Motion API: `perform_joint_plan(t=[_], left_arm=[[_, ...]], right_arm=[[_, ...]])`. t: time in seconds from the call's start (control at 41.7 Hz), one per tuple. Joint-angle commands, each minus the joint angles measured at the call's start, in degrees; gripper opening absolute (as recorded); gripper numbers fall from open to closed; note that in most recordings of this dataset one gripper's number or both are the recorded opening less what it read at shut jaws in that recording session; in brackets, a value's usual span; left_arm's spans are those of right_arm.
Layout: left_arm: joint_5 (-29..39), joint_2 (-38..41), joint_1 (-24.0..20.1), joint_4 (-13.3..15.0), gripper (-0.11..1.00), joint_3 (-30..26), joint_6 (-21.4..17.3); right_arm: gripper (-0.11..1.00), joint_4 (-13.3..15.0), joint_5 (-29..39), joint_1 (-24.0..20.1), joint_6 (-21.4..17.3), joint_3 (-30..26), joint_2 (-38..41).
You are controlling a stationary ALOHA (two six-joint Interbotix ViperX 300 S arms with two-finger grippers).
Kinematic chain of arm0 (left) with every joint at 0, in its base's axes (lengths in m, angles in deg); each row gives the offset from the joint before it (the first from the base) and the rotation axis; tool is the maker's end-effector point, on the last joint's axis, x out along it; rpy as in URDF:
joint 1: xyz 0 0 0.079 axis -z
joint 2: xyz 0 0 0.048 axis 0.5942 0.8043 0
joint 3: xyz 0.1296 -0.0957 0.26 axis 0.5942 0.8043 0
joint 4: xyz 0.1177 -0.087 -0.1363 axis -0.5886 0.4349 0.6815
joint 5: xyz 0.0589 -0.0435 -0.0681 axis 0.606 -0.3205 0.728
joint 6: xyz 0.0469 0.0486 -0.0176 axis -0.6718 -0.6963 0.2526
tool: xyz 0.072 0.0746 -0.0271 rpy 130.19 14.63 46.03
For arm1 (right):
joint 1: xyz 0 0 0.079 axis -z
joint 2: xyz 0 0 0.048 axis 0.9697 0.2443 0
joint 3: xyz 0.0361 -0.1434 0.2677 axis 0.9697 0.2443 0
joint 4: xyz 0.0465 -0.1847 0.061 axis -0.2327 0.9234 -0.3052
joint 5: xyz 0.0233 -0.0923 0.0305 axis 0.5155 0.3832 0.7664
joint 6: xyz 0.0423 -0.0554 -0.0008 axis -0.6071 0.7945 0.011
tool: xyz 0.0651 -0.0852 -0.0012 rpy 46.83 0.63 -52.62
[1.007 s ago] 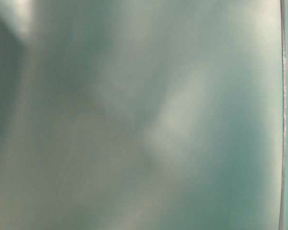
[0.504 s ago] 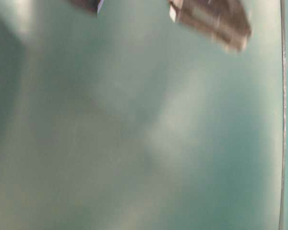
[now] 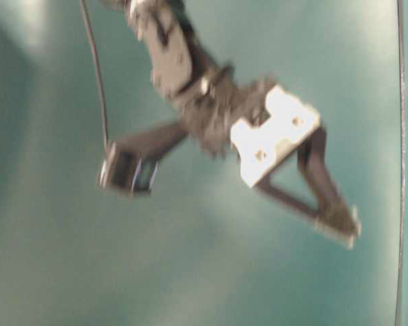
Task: Scoop the yellow hexagonal prism block from the bowl with a spoon using the right arm.
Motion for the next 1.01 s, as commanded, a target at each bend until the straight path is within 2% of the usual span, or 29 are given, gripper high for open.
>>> perform_joint_plan(t=[0.0, 0.504, 0.767, 0.983], left_arm=[[-0.7, 0.3, -0.2, -0.2, 0.00, -1.3, 0.1], [-0.7, -0.2, -0.2, -0.2, 0.00, -1.3, 0.1], [-0.7, -0.2, -0.1, -0.2, 0.00, -1.3, 0.1], [-0.7, -0.3, -0.1, -0.2, 0.00, -1.3, 0.1]], right_arm=[[0.56, 0.6, 1.1, 0.2, -0.1, -5.3, 1.1], [0.56, 0.4, 1.4, 0.2, -1.3, -18.4, 12.8], [0.56, -2.5, 1.3, -0.3, -1.4, -23.8, 18.9], [0.56, -3.3, 1.3, -0.6, -2.3, -25.5, 22.0]])
